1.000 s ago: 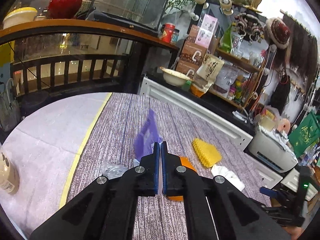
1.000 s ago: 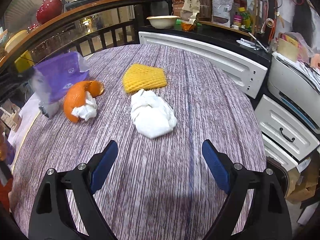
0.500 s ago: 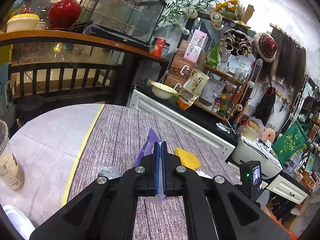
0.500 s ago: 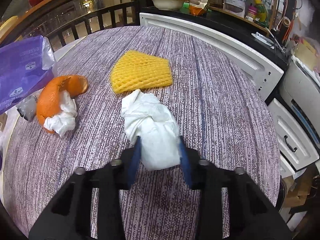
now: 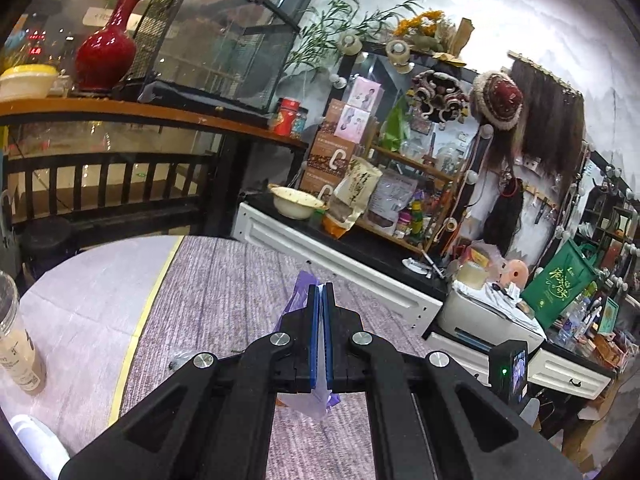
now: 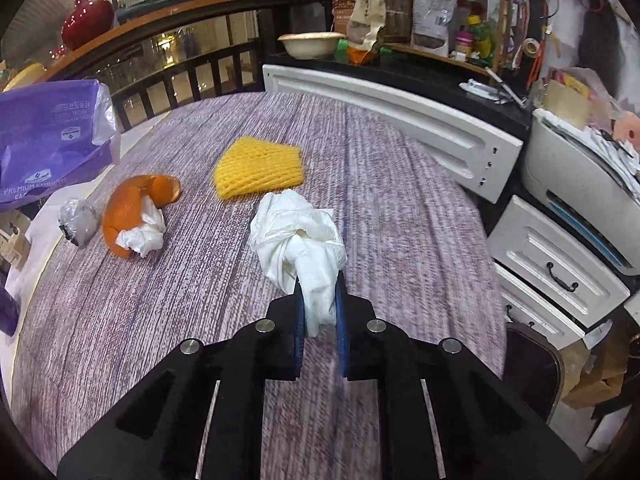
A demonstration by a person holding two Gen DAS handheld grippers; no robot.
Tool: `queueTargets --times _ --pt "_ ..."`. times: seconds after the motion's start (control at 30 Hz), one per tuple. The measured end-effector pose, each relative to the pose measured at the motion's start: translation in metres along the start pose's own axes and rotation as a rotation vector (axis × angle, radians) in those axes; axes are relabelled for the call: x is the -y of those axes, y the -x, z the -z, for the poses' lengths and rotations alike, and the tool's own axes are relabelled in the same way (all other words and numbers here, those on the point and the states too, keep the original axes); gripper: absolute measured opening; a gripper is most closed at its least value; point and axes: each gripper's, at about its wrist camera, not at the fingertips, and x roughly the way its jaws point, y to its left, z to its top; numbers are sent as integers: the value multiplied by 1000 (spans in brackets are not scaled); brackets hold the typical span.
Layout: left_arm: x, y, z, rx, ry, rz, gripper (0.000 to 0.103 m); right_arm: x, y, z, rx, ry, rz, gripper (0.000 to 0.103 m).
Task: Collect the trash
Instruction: 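Carry the white tissue with the right gripper to the bin and release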
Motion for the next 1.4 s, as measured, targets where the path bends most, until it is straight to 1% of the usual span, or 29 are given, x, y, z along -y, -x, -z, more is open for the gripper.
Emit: queueTargets --times 0.17,0.43,0.57,0.77,0.83,0.93,1.07,1.2,1.3,1.37,1.4 --pt "33 0 2 -3 -49 54 3 21 33 11 52 -38 3 13" --pt "83 -8 16 -30 -93 159 3 65 71 40 96 -138 29 14" --pt "108 -12 22 -46 -114 209 3 99 88 62 104 -202 82 14" --pt "145 -19 32 -69 -146 280 3 150 95 98 77 -311 159 14" --pt "156 -21 35 -78 -152 301 3 166 92 111 55 -348 182 14" --pt "172 -26 40 -95 -160 332 3 191 78 132 0 -391 240 14" --pt "190 -34 49 -122 -169 364 3 222 46 163 -95 -444 299 14" --pt "204 -49 57 -169 -165 387 3 242 14 184 -167 -486 307 14" --pt "212 -58 64 -198 -162 393 3 247 -7 191 -203 -497 309 14" --pt "218 -65 70 -217 -168 394 3 251 -20 198 -224 -521 305 21" --pt "220 -67 73 -224 -171 394 3 253 -24 201 -236 -533 305 31"
